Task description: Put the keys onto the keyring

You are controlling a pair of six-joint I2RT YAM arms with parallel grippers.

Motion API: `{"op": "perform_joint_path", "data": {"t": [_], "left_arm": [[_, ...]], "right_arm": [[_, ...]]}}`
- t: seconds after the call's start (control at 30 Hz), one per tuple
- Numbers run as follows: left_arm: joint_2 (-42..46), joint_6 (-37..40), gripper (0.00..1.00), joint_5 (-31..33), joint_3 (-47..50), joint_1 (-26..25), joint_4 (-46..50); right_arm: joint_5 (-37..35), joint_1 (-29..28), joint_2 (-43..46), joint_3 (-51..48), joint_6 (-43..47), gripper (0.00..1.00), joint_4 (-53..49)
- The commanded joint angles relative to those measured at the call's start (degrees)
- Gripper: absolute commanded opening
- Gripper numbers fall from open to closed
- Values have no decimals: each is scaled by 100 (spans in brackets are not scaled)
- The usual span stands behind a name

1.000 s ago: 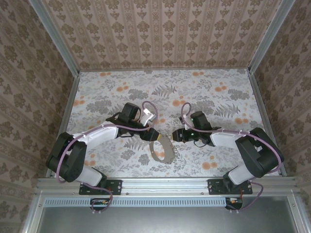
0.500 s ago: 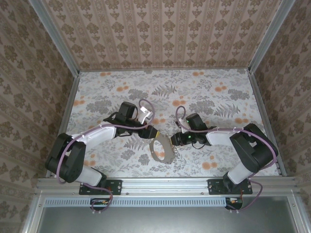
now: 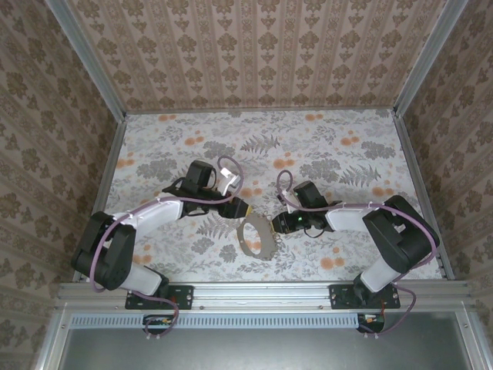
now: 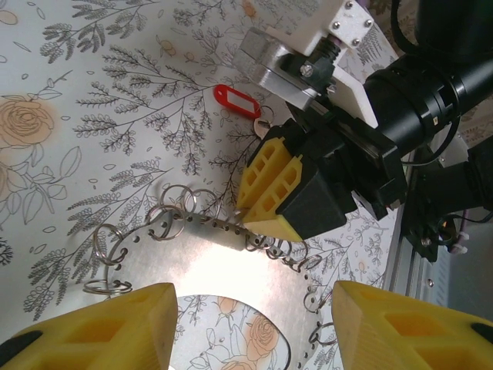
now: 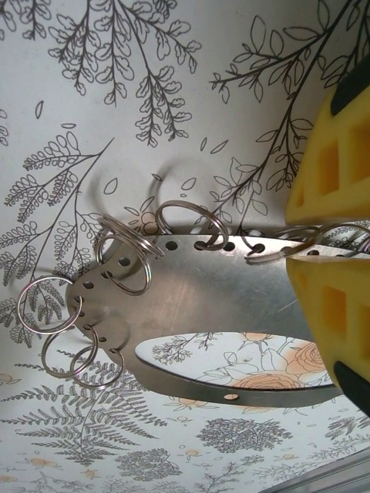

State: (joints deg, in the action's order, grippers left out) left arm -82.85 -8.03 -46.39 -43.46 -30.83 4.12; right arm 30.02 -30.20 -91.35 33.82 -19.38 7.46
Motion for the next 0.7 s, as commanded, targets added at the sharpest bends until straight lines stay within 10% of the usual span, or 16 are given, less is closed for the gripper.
{"op": "perform_joint_path", "data": {"t": [0.0, 0.67], "left_arm": [[220, -109, 55, -163, 45, 67, -95], [999, -148, 46, -1163, 21, 77, -316]], "right_arm": [[-51, -39, 22, 122, 147, 17, 33], [373, -197, 2481, -705, 1160, 0, 1715]]}}
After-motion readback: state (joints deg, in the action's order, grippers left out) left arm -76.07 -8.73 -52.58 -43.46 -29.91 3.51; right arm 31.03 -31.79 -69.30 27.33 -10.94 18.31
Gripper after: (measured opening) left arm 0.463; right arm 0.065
